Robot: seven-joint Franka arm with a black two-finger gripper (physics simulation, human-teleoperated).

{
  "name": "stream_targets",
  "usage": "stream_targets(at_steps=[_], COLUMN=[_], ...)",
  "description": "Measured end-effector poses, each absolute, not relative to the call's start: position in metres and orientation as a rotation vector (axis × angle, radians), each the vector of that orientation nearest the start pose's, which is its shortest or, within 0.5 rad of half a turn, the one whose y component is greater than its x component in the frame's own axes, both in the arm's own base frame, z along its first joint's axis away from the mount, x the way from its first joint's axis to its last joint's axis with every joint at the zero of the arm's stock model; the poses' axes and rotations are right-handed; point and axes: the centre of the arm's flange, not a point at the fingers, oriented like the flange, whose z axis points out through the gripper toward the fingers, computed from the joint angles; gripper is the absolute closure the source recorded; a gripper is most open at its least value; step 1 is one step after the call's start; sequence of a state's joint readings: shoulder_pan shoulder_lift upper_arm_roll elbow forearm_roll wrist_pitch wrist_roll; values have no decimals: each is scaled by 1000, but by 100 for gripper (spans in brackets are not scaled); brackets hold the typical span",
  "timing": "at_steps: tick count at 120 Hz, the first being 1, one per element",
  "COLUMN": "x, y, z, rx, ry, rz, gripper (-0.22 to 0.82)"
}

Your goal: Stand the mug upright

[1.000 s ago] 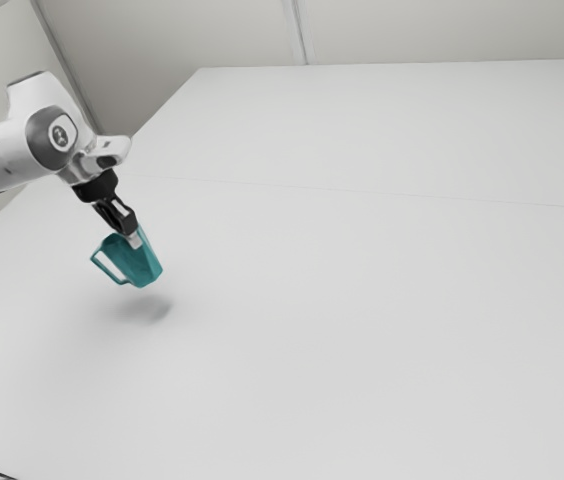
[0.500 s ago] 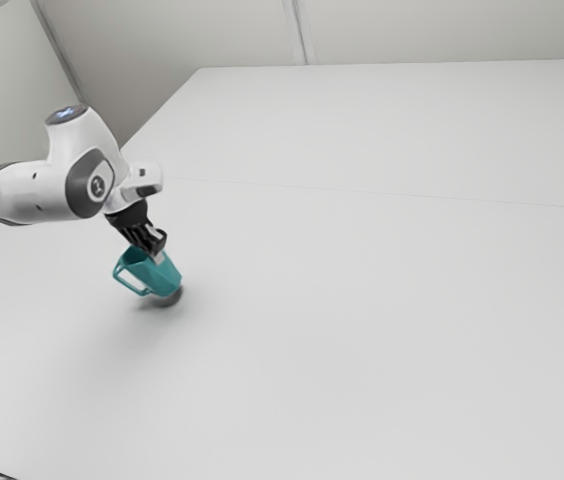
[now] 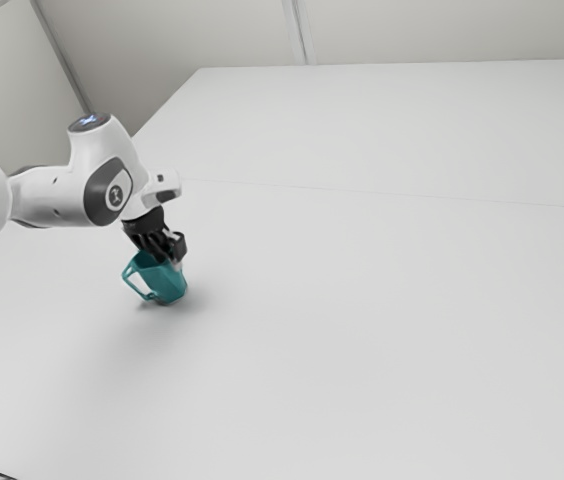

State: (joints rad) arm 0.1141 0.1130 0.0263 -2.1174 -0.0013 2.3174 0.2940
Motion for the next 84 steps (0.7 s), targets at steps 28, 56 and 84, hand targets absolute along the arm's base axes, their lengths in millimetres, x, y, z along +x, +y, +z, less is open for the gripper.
stream_targets(at_steps=[28,56,84], x=[571,592,579], y=[83,89,85], z=[438,562,593], rx=[-3093,-3088,-3126], ry=[182,152,154], rz=[-244,-287,-155], gripper=[15,5,2])
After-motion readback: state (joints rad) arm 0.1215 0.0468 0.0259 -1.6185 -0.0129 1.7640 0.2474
